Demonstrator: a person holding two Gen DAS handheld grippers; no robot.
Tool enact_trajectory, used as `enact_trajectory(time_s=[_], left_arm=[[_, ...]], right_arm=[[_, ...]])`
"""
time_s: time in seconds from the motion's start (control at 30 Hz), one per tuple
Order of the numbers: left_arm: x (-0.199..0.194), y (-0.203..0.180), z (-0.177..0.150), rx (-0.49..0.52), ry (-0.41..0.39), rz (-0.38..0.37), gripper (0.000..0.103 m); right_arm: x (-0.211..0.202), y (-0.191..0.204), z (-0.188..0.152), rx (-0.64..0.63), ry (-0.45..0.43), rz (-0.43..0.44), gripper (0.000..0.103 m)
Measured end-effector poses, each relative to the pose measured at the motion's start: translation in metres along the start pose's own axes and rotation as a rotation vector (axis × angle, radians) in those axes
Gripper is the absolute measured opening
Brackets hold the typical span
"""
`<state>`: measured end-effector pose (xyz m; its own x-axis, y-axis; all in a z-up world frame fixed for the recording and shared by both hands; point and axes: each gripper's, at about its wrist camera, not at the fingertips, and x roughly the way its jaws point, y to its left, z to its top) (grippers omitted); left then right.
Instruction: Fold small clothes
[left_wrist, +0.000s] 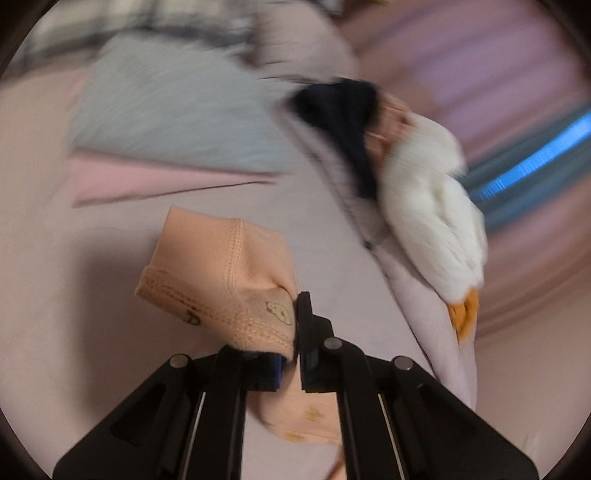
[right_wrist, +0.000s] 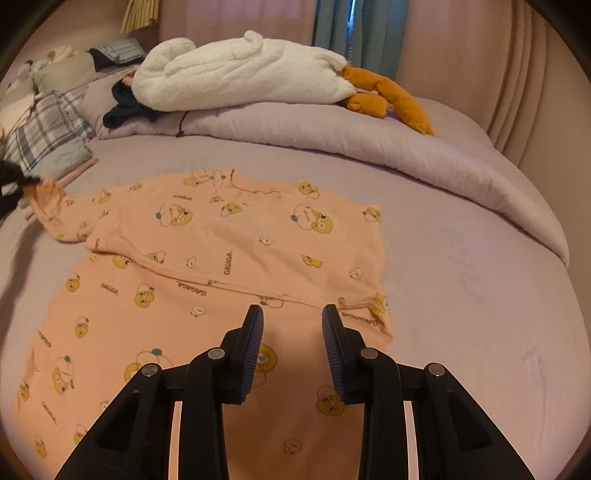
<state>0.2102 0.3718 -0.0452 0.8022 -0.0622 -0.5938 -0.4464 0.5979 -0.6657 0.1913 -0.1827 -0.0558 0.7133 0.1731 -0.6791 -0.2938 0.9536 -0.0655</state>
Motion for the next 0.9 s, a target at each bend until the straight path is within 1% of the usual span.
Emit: enact_trajectory(time_s=[0.07,0.13,0.23,0.27,0.33,0.37,0.47,0.5,0.53,0.57,0.6,0.63,0.67,0.7,0.77,0.8,0.83,0.9], left_arm=[[-0.005,-0.046,-0.01,0.111,0.004,-0.043,0.004],[-0.007,-0.083,-0.024,0.189,0.016,-0.08,0.004],[-0.006,-0.146,-0.059,0.322,0.055,-0.145,0.004],[-0.004,-0.172,-0.079,0.373,0.08,-0.173,0.004],[0.004,-0.207,-0.108,0.447,0.127,-0.2,0.004],[0.012,-0.231,-0.135,0.511,0.156,-0.205,0.004],[0.034,-0.27,-0.198,0.636,0.235,-0.2,0.004],[0.046,-0.281,-0.225,0.685,0.274,-0.192,0.007],[0.056,-0.29,-0.248,0.737,0.297,-0.172,0.012],[0.069,-0.299,-0.275,0.799,0.322,-0.136,0.017],[0.083,-0.302,-0.302,0.847,0.363,-0.101,0.035],[0.095,-0.304,-0.326,0.887,0.415,-0.088,0.047],[0.1,-0.299,-0.337,0.906,0.441,-0.085,0.049],[0.105,-0.298,-0.349,0.927,0.464,-0.085,0.047],[0.109,-0.297,-0.366,0.969,0.513,-0.081,0.062],[0.108,-0.296,-0.368,0.98,0.519,-0.074,0.065],[0.106,-0.295,-0.366,0.987,0.509,-0.081,0.066],[0.092,-0.287,-0.354,0.978,0.484,-0.116,0.067]], right_arm=[[-0.005,-0.002,-0.003,0.009,-0.01,0.01,0.033],[-0.011,-0.005,-0.007,0.019,-0.023,0.017,0.033],[-0.021,-0.013,-0.014,0.037,-0.038,0.02,0.033],[-0.023,-0.016,-0.016,0.047,-0.042,0.021,0.033],[-0.029,-0.029,-0.022,0.091,-0.047,0.028,0.033],[-0.032,-0.035,-0.025,0.112,-0.048,0.031,0.033],[-0.04,-0.055,-0.035,0.18,-0.052,0.031,0.033],[-0.042,-0.064,-0.04,0.207,-0.05,0.026,0.033],[-0.042,-0.069,-0.044,0.222,-0.045,0.025,0.033],[-0.043,-0.073,-0.048,0.238,-0.038,0.024,0.033],[-0.043,-0.078,-0.052,0.257,-0.03,0.022,0.033],[-0.044,-0.083,-0.056,0.273,-0.024,0.022,0.033],[-0.044,-0.087,-0.059,0.283,-0.021,0.022,0.033],[-0.046,-0.09,-0.063,0.293,-0.019,0.021,0.033],[-0.046,-0.096,-0.068,0.313,-0.015,0.026,0.033],[-0.045,-0.099,-0.069,0.332,-0.013,0.037,0.033],[-0.045,-0.101,-0.069,0.344,-0.015,0.048,0.033],[-0.042,-0.099,-0.067,0.365,-0.019,0.079,0.033]])
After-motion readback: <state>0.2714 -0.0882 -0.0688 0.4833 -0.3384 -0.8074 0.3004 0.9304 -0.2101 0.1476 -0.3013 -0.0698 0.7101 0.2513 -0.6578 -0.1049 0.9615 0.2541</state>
